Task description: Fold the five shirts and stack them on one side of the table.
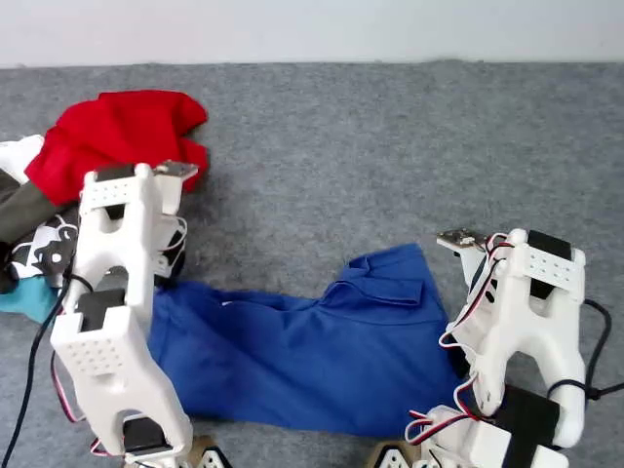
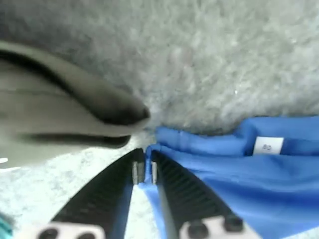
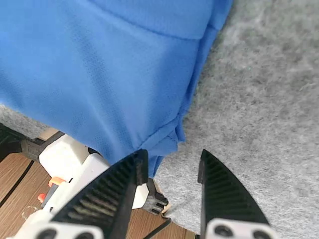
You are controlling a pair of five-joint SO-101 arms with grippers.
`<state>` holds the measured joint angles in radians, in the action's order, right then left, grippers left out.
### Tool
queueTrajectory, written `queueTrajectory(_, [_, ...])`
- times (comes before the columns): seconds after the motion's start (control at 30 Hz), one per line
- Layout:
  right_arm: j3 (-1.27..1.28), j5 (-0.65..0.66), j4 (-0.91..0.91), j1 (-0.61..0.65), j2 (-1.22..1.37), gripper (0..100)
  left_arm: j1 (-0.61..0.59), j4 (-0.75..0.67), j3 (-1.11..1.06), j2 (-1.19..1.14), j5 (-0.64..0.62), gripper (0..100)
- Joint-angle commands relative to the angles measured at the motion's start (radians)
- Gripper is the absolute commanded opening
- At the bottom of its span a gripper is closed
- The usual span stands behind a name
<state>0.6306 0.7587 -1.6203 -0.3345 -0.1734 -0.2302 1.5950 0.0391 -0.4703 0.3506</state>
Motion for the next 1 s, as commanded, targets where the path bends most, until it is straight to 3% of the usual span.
queueTrajectory(0.0, [-0.002, -0.009, 0.005, 0.016, -0.024, 17.3, 0.012, 0.009, 0.041, 0.055, 0.015, 1])
queueTrajectory(0.2, [-0.021, -0.012, 0.016, 0.019, -0.035, 17.3, 0.005, -0.115, 0.038, -0.052, 0.011, 1])
queueTrajectory(0.33, [-0.087, -0.11, 0.03, 0.091, -0.035, 17.3, -0.014, -0.143, 0.048, -0.115, 0.011, 1])
queueTrajectory(0.6, [-0.193, -0.187, 0.022, 0.265, -0.031, 17.5, -0.032, 0.046, 0.214, -0.123, 0.017, 1])
queueTrajectory(0.77, [-0.195, -0.192, 0.036, 0.274, -0.033, 17.5, -0.032, 0.14, 0.28, -0.124, 0.018, 3])
queueTrajectory(0.97, [-0.172, -0.193, 0.137, 0.272, -0.027, 17.3, -0.034, 0.15, 0.292, -0.112, 0.012, 7])
